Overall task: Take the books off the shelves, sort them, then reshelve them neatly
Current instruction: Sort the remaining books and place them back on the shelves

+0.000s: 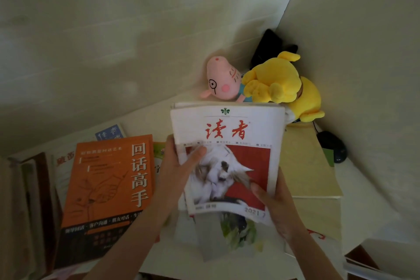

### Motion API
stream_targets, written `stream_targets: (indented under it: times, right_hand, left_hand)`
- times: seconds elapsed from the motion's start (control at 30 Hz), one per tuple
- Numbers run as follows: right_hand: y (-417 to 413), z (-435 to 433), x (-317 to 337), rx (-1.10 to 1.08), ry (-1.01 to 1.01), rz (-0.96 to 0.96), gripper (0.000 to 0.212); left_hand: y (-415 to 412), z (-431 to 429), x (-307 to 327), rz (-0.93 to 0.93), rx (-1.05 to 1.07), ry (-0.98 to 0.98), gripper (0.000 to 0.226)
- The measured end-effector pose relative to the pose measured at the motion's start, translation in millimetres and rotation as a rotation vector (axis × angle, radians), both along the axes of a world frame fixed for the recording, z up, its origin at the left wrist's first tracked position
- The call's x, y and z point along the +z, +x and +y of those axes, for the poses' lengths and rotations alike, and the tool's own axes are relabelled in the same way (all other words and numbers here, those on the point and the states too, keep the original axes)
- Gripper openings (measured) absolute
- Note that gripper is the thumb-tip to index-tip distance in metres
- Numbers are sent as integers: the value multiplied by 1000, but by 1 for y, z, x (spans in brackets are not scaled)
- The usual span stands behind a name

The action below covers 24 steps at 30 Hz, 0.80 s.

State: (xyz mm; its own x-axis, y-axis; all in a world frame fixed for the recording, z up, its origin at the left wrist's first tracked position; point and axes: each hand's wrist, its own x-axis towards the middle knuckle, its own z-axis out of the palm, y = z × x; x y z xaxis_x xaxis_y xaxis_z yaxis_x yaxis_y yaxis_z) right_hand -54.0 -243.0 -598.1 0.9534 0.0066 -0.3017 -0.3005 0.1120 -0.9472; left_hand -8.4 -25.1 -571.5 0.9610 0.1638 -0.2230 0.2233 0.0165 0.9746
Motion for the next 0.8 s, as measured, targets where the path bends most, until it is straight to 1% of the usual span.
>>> stream_targets:
  times: [0.03, 0.1, 0.17, 0.23, 0.33, 0.4, 0.47, 0.5, 0.57, 0.6, 0.67, 0.73, 0.8]
  right_hand:
    - [2, 2, 4, -1, -14, -35, 59]
    - [5, 7, 9, 33, -46, -93, 59]
    - [5, 10, 8, 59, -87, -96, 55]
    - [5, 12, 6, 40, -98, -93, 53]
    - [5, 13, 0, -7, -108, -120, 58]
    - [2, 18, -5, -36, -135, -135, 60]
    - [-2, 25, -10, -83, -169, -140, 68]
    - [-2, 28, -13, -115, -183, -129, 73]
    - [-3, 31, -14, -149, -168, -123, 80]
    - [-1, 31, -14, -157, -150, -111, 79]
    - [1, 31, -11, -187, -170, -112, 78]
    - [1, 28, -11, -214, -215, -158, 73]
    - [1, 25, -17, -162, -253, -155, 67]
  left_hand:
    - [-1, 1, 7, -50, 4, -21, 48]
    - [-5, 2, 14, -91, 37, -64, 48]
    - [-10, 2, 11, -81, 52, -41, 46]
    - [-14, 1, 4, -65, 34, -7, 47]
    - [-14, -1, -5, -36, -5, 18, 58]
    - [-18, -2, -12, -17, -27, 37, 58]
    - [-20, -6, -18, 25, -23, 31, 73]
    - [-20, -9, -18, 44, -20, 0, 66]
    - [-17, -11, -19, 43, -4, -46, 45]
    - [-15, -12, -17, 46, 14, -61, 41]
    - [-18, -12, -17, 34, 37, -103, 45]
    - [-25, -9, -15, 25, 44, -99, 53]
    - [-31, -6, -20, 4, 35, -75, 47]
